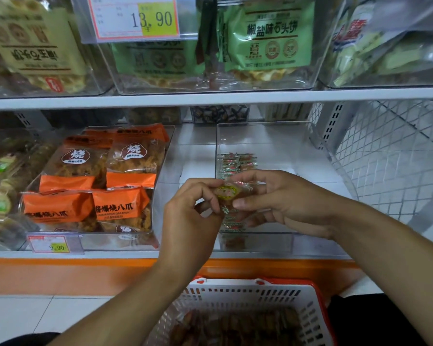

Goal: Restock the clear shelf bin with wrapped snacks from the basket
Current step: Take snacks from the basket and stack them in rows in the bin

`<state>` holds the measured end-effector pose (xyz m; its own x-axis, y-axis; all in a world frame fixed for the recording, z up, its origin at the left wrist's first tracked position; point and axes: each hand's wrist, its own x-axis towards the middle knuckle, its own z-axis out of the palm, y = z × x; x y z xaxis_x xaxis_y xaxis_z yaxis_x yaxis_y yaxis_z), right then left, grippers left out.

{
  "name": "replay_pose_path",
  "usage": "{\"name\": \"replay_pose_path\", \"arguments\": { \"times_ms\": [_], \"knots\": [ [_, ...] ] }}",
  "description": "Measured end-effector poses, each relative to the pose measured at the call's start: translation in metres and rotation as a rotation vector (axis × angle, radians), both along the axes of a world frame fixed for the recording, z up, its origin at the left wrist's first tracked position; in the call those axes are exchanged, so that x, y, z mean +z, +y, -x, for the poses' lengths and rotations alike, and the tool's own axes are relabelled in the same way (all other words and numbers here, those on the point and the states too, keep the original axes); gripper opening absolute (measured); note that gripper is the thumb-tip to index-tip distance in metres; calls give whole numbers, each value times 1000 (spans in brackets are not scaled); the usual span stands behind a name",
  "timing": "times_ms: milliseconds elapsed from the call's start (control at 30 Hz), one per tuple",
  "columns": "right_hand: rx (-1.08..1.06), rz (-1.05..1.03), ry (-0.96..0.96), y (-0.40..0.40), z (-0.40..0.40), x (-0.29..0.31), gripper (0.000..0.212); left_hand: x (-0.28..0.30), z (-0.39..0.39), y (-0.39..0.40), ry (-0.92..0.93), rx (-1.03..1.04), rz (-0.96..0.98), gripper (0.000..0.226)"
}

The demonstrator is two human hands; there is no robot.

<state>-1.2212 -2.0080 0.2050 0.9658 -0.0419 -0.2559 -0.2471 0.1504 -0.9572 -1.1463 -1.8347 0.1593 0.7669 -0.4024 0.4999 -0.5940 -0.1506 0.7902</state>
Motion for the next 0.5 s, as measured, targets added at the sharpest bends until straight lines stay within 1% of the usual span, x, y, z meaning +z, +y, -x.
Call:
{"name": "replay_pose_path", "arguments": {
  "times_ms": [100, 200, 300, 333, 367, 400, 467, 500],
  "knots": [
    [-9, -51, 27, -1, 0, 3, 52, -1, 1, -2, -74, 5, -12, 60],
    [-40, -22, 52, -3, -3, 0, 52, -2, 1, -3, -123, -10, -32, 55],
    [-86, 2, 35, -7, -8, -4, 44, -5, 0, -4, -128, -32, -30, 55],
    [-115, 59, 19, -11, -9, -6, 41, -7, 0, -4, -121, -41, -37, 55],
    [-149, 195, -1, -15, -10, -9, 39, -8, 1, -5, -117, -54, -57, 55],
    [-181, 393, -20, -21, -11, -12, 36, -10, 2, -4, -126, -70, -93, 52],
    [-211, 770, -34, -31, -14, -18, 29, -13, 6, -4, -197, -116, -223, 40],
    [-201, 903, -22, -35, -14, -22, 28, -14, 9, -5, -240, -151, -299, 35]
  ]
}}
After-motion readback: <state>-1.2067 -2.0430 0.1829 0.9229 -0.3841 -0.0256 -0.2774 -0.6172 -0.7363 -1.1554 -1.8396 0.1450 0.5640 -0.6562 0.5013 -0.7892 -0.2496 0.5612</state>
